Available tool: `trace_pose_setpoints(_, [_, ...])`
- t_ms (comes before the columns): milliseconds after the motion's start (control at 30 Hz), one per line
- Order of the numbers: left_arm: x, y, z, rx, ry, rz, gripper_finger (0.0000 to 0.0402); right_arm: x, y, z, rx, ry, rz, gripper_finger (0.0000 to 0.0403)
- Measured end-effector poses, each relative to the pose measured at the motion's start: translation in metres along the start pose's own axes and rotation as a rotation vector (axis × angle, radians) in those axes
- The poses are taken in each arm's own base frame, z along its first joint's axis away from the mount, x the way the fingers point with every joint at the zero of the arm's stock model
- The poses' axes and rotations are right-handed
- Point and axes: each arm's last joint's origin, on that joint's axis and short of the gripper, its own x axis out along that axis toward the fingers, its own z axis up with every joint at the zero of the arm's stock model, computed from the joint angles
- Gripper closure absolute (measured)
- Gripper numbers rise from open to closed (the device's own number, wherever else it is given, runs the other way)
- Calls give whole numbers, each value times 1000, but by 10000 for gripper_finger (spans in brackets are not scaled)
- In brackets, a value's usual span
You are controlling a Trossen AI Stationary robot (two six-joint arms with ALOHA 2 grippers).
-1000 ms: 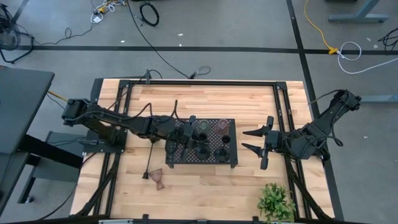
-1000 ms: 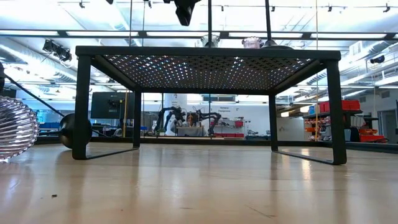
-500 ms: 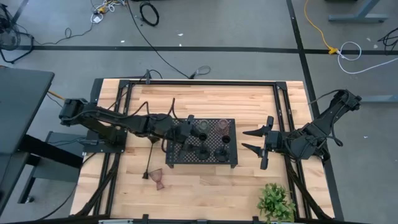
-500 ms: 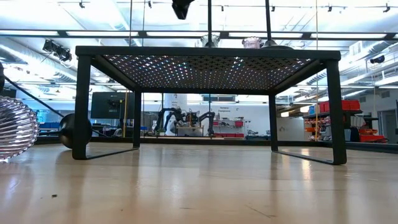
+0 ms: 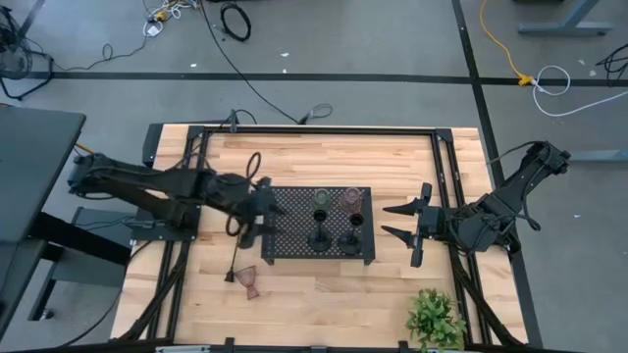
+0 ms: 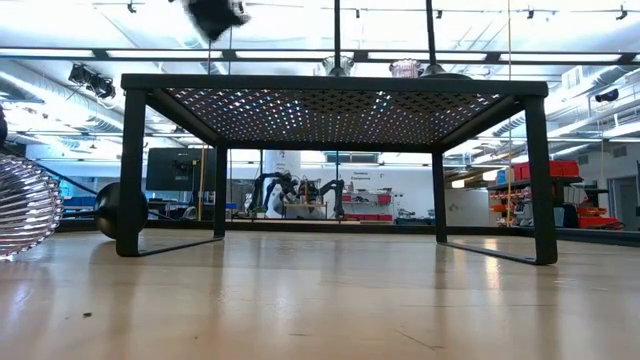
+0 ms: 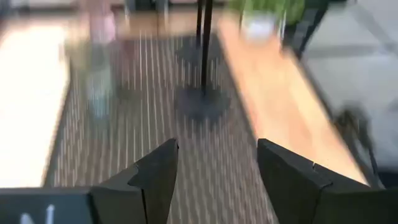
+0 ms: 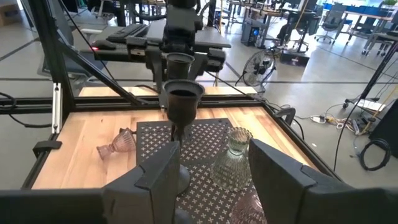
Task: Pick & Place candle stick holders
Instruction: Put the black candle holder on the shelf aligned with the other black candle holders
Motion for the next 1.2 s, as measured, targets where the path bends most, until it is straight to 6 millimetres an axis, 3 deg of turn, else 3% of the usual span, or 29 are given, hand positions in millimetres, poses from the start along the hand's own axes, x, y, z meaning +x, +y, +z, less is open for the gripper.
trace_pose_setpoints(233, [-32,-3,-36,20,343,115,181,0,0,0,-4,3,-2,211])
trace_pose_setpoints(400, [-42,-5,-56,170,570,112,181,0,0,-1,8,3,-3,211])
trace_pose_setpoints(567, [-46,-12,-65,366,688,24,182,0,0,-1,16,3,-3,211])
trace_pose_setpoints(867, [-34,-26,-68,658,750,-53,182,1,0,-1,44,4,-3,211])
trace_pose_setpoints(1200, [8,-47,-84,815,940,-156,225,1,1,-1,48,4,-3,211])
